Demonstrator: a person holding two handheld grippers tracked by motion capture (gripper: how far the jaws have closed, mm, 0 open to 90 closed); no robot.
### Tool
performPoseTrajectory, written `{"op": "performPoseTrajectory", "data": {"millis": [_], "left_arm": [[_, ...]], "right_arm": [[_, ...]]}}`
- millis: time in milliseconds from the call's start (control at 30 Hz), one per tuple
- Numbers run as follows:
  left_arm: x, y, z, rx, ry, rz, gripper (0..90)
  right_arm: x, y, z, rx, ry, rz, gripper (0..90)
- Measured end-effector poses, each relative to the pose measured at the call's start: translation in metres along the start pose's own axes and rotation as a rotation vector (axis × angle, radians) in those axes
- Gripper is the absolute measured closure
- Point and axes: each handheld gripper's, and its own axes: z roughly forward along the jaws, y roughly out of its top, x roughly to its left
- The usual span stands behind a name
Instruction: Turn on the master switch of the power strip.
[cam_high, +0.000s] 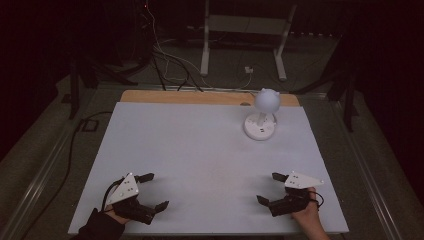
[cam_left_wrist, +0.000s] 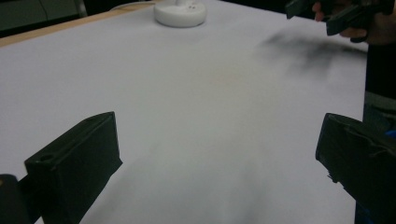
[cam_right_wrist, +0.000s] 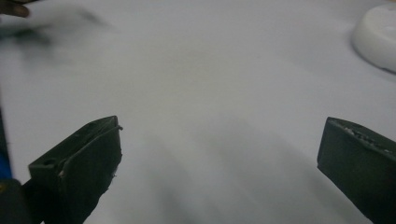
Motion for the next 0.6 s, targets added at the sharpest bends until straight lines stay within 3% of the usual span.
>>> {"op": "performPoseTrajectory", "data": {"millis": [133, 200, 300, 400, 600], "left_arm": [[0.0001, 0.0004, -0.0019, -0.011, 0.004, 0.000, 0.3], [0.0007, -0.0001, -0.0028, -0.008, 0.009, 0.000, 0.3], [0.0011, -0.0002, -0.0027, -0.009, 0.008, -0.004, 0.3], [0.0011, -0.0003, -0.0021, -0.007, 0.010, -0.004, 0.3], [0.0026, -0.0002, -0.0030, -0.018, 0.017, -0.020, 0.3]], "right_arm": [[0.0001, -0.0009, 0.0002, -0.005, -0.039, -0.005, 0.0], [-0.0007, -0.0038, 0.0018, 0.017, -0.082, 0.014, 0.0], [0.0020, -0.0055, 0.0039, 0.020, -0.128, -0.004, 0.0], [0.0023, -0.0058, 0.0056, 0.024, -0.133, -0.019, 0.0], [0.0015, -0.0050, 0.0089, 0.059, -0.094, -0.030, 0.0]]}}
